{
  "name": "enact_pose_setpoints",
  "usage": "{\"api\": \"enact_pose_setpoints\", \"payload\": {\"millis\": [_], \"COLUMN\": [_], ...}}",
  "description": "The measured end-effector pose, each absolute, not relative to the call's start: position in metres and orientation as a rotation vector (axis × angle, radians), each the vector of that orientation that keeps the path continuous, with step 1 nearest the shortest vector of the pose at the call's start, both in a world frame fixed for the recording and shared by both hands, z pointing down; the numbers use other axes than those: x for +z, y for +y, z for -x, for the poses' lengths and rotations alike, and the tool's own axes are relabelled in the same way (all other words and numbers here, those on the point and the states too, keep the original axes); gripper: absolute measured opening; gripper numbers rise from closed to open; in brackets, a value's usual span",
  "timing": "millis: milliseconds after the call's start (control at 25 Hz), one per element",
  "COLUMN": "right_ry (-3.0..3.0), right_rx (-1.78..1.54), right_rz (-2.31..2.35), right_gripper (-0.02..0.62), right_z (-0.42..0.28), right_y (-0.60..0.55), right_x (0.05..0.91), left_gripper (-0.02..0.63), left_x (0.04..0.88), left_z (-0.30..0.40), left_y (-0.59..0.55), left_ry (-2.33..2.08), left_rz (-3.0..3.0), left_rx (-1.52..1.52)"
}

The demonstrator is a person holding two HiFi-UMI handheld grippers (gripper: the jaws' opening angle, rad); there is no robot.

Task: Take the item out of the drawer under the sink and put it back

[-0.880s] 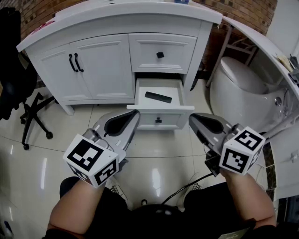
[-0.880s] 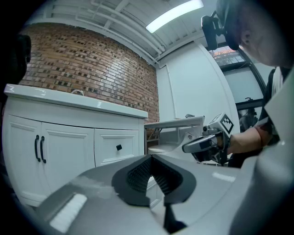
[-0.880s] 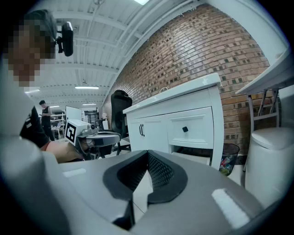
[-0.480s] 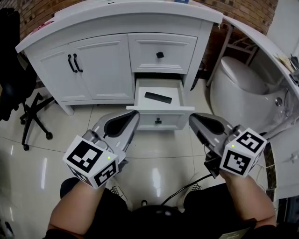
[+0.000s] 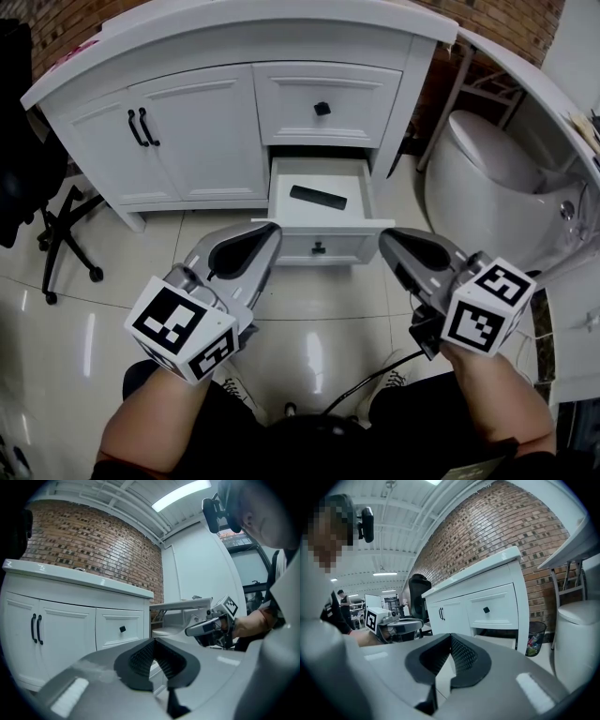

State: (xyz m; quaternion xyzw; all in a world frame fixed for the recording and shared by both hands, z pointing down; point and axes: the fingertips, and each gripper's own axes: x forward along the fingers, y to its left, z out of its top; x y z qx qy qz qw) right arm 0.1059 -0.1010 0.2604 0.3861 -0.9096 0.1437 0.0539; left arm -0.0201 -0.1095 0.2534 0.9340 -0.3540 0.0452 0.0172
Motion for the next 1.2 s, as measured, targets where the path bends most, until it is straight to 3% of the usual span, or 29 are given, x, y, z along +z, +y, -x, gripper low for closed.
{"api": "enact_pose_setpoints", "payload": {"millis": [1200], "right_ry": [-2.684], "right_rx": [0.471], "right_rz": [-1.170], "right_gripper": [0.008], "right_z": [-0.114], "right_y": [-0.159], "right_x": [0.293], "left_gripper": [0.006], "left_x": [0.283], "left_z": [0.021], "left_y": [-0.165], "left_ry": [-1.114], "left_rz": [-2.833], "left_rx": [0.197]}}
